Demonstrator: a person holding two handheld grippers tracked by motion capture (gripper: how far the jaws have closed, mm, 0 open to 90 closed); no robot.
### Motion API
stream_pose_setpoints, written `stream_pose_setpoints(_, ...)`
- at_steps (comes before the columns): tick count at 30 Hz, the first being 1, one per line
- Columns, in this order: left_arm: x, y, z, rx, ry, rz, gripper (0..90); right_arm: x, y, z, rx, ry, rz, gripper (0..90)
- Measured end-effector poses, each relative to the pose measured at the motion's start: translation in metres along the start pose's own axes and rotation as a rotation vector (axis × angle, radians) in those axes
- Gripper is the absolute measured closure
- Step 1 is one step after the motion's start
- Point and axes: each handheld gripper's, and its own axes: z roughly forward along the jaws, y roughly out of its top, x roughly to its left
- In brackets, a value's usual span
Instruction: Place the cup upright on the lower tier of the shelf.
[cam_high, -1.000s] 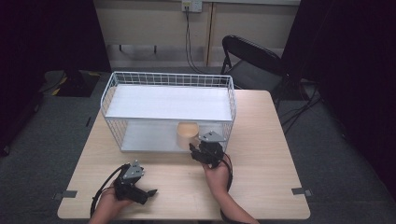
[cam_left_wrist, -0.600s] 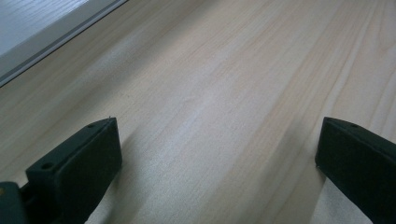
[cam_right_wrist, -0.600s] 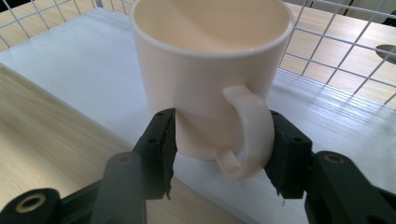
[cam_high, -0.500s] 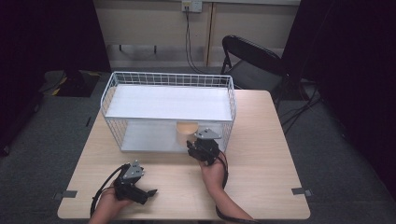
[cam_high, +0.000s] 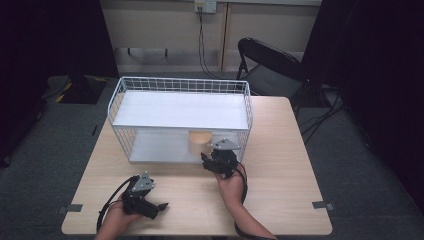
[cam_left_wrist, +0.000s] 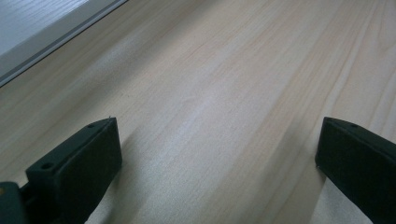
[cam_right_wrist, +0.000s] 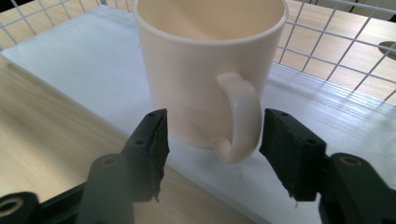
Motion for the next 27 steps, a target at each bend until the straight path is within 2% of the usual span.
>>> stream_pose_setpoints(3, 0.0, 0.0, 0.0, 0.0, 0.0, 0.0, 0.0, -0.003, -0.001, -0.004, 0.007, 0.011, 0.005, 34.7)
stream_pose_setpoints(7, 0.0, 0.0, 0.0, 0.0, 0.0, 0.0, 0.0, -0.006, -0.003, -0.01, 0.011, 0.02, 0.008, 31.4)
stream_pose_setpoints(11, 0.0, 0.0, 0.0, 0.0, 0.0, -0.001, 0.0, -0.01, -0.005, -0.016, 0.021, 0.05, 0.021, 26.6)
stream_pose_setpoints(20, 0.0, 0.0, 0.0, 0.0, 0.0, 0.0, 0.0, -0.012, -0.004, -0.029, 0.004, 0.092, -0.01, 16.0)
stream_pose_setpoints(27, 0.0, 0.0, 0.0, 0.0, 0.0, 0.0, 0.0, -0.011, -0.006, -0.037, -0.015, 0.12, -0.043, 13.9)
